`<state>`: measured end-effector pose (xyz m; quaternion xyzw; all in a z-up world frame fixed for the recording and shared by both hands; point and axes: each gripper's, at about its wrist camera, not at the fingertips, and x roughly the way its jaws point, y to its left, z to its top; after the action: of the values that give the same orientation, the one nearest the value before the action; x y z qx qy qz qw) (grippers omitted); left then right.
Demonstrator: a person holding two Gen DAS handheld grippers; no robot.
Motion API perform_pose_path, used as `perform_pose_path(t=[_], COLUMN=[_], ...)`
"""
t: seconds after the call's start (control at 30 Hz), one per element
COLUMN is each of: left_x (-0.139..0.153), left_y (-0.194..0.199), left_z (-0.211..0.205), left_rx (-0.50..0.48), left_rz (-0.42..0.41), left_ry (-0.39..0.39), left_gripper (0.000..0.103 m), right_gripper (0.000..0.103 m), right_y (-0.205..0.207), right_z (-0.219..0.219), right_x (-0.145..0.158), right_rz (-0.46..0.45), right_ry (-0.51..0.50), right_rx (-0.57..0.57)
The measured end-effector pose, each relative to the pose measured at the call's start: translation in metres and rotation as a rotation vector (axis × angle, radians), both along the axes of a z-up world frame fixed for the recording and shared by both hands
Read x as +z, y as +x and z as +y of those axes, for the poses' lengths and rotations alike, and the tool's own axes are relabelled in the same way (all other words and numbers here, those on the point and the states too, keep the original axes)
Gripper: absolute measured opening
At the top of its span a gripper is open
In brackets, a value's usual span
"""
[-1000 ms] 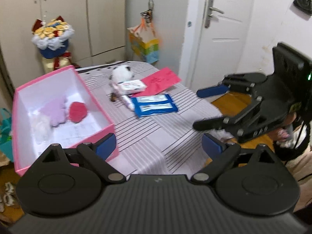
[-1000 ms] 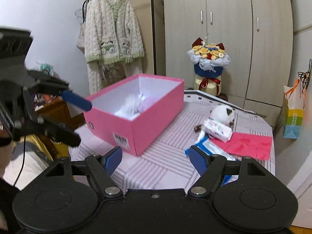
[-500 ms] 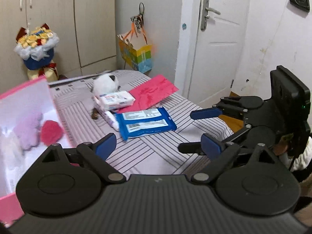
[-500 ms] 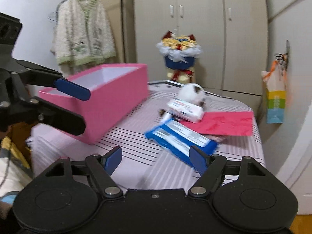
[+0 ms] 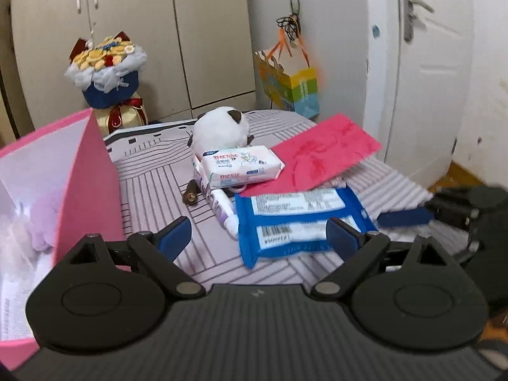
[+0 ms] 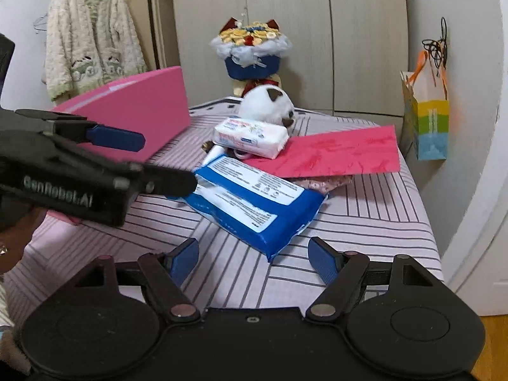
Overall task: Organize soft objects
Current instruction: 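Move the right tool back to the blue wet-wipe pack, then grasp the blue wet-wipe pack with the right tool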
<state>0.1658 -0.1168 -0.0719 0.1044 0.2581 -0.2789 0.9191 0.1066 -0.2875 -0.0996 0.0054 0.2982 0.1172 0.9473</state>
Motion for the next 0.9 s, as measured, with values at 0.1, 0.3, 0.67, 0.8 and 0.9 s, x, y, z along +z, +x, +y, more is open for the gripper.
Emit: perform_pose_path(t=[0.1, 0.3, 0.67, 0.8, 0.9], left_x=[-0.004, -0.022, -0.033, -0.034, -0.032], left_y=[0.011, 0.031, 0.029, 0.025, 0.021], left_z=[0.0, -0.008, -0.001, -0.001, 0.0], left_rx=[0.004, 0.032, 0.016, 0.01, 0.012], left_rz=[0.051, 0.123, 0.162, 0.174, 0.178], left_ry=[-0.055, -0.118, -0.191, -0.21, -0.209], left_gripper=[0.092, 0.068, 0.048, 0.047, 0.047], right_gripper=[0.08, 0.08, 0.069, 0.066, 0.066], right_y=[0.005, 0.018, 0.008, 0.003, 0.001], right_z=[-0.003, -0.007, 0.016, 0.021, 0.022], right_x=[-0.003, -0.003, -0.016, -0.019, -0.019], right_rz=[-0.01, -0.017, -0.133, -0.172, -0.181], right_ry=[0.008, 0.071, 0.053, 0.055, 0.044], right_rx=[-0.027, -0.036, -0.13, -0.154, -0.138])
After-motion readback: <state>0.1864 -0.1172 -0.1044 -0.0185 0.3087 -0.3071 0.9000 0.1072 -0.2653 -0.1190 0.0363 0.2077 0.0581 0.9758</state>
